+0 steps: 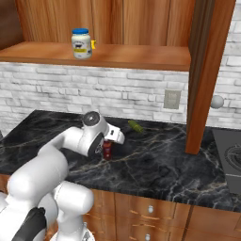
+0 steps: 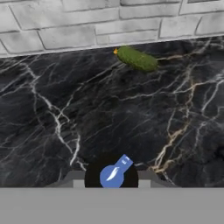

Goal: Pick the condiment bottle and mayonnaise from the counter and place them in the cabinet.

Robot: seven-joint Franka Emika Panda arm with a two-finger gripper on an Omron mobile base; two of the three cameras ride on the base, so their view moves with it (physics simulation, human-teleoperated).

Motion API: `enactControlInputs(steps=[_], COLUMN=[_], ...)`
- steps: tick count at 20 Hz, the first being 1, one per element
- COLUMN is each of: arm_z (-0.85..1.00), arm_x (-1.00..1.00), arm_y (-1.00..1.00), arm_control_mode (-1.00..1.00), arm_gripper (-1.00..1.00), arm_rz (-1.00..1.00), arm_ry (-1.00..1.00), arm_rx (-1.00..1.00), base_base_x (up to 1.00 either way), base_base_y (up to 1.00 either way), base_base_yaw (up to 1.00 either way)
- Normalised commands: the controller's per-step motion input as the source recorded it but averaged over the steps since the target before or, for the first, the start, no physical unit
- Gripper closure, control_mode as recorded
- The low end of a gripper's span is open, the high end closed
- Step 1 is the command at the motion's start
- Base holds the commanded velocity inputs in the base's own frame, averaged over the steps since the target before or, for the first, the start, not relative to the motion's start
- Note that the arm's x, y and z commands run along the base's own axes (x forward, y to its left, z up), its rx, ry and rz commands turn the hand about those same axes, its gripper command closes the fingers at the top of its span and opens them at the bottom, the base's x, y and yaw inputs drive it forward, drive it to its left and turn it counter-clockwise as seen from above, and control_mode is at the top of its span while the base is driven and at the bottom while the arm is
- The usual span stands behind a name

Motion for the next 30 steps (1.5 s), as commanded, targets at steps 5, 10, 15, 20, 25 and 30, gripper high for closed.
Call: enactControlInputs(steps=[5, 10, 15, 20, 25, 30], arm_z=[0.69, 0.71, 0.67, 0.50, 0.54, 0.57], arm_x=[-0.07, -0.06, -0.05, -0.23, -0.19, -0.07], arm_y=[0.00, 0.00, -0.02, -0.17, -0.19, -0.07], arm_control_mode=[-1.00, -1.00, -1.00, -1.00, -1.00, -1.00], arm_gripper=[1.00, 1.00, 1.00, 1.00, 1.00, 1.00], arm_rz=[0.00, 0.00, 0.00, 0.00, 0.00, 0.00], arm_ry=[-0.07, -0.09, -0.10, -0.14, -0.16, -0.12], arm_rx=[-0.04, -0.04, -0.03, -0.02, -0.01, -0.01], base_base_x=[0.00, 0.00, 0.00, 0.00, 0.00, 0.00], base_base_y=[0.00, 0.00, 0.00, 0.00, 0.00, 0.00], base_base_yaw=[0.00, 0.00, 0.00, 0.00, 0.00, 0.00])
